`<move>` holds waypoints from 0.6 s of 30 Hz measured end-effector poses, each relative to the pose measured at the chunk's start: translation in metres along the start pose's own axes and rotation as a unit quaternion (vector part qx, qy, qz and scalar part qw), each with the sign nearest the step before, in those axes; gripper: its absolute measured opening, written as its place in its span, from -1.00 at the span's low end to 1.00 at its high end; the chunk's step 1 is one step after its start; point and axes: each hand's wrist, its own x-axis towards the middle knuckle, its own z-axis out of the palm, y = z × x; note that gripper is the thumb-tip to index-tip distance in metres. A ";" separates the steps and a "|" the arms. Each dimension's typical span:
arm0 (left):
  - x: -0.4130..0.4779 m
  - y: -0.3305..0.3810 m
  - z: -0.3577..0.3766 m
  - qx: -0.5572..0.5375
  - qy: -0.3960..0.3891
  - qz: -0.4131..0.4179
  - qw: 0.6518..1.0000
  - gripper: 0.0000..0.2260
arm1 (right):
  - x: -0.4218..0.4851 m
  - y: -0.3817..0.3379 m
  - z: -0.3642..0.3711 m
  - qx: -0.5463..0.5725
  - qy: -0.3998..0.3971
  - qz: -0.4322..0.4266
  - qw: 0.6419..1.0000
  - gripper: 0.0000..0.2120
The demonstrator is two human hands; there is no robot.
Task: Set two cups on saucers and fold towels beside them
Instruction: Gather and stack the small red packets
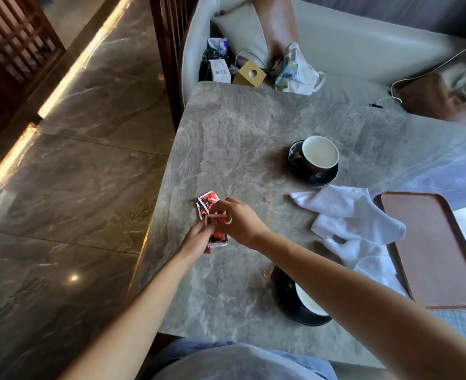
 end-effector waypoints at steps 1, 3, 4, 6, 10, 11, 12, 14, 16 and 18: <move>0.001 -0.003 -0.001 0.006 -0.002 -0.001 1.000 -0.80 | 0.001 0.000 0.001 -0.006 -0.011 -0.001 1.000 -0.75; 0.003 -0.007 -0.004 0.011 -0.009 -0.005 1.000 -0.77 | 0.002 0.000 0.004 -0.015 -0.029 -0.001 0.999 -0.72; 0.004 -0.009 -0.006 0.009 -0.012 -0.007 1.000 -0.76 | 0.003 0.001 0.005 -0.019 -0.037 0.000 0.999 -0.71; 0.006 -0.012 -0.009 -0.003 -0.010 -0.014 1.000 -0.76 | 0.007 0.001 0.008 -0.019 -0.053 0.000 0.998 -0.69; 0.014 -0.020 -0.018 -0.042 0.021 -0.035 0.998 -0.80 | 0.021 0.002 0.011 -0.005 -0.051 0.018 0.999 -0.76; 0.017 -0.022 -0.022 -0.057 0.030 -0.047 0.997 -0.82 | 0.025 0.004 0.012 -0.006 -0.043 0.028 0.999 -0.76; 0.019 -0.023 -0.026 -0.074 0.040 -0.058 0.995 -0.82 | 0.031 0.006 0.012 -0.010 -0.038 0.039 0.998 -0.75; 0.025 -0.026 -0.035 -0.106 0.056 -0.076 0.990 -0.82 | 0.043 0.009 0.013 -0.019 -0.035 0.060 0.997 -0.69; 0.030 -0.028 -0.043 -0.124 0.073 -0.102 0.984 -0.80 | 0.057 0.012 0.015 -0.040 -0.041 0.071 0.996 -0.62; 0.034 -0.031 -0.048 -0.143 0.082 -0.129 0.978 -0.77 | 0.069 0.014 0.017 -0.071 -0.057 0.082 0.992 -0.53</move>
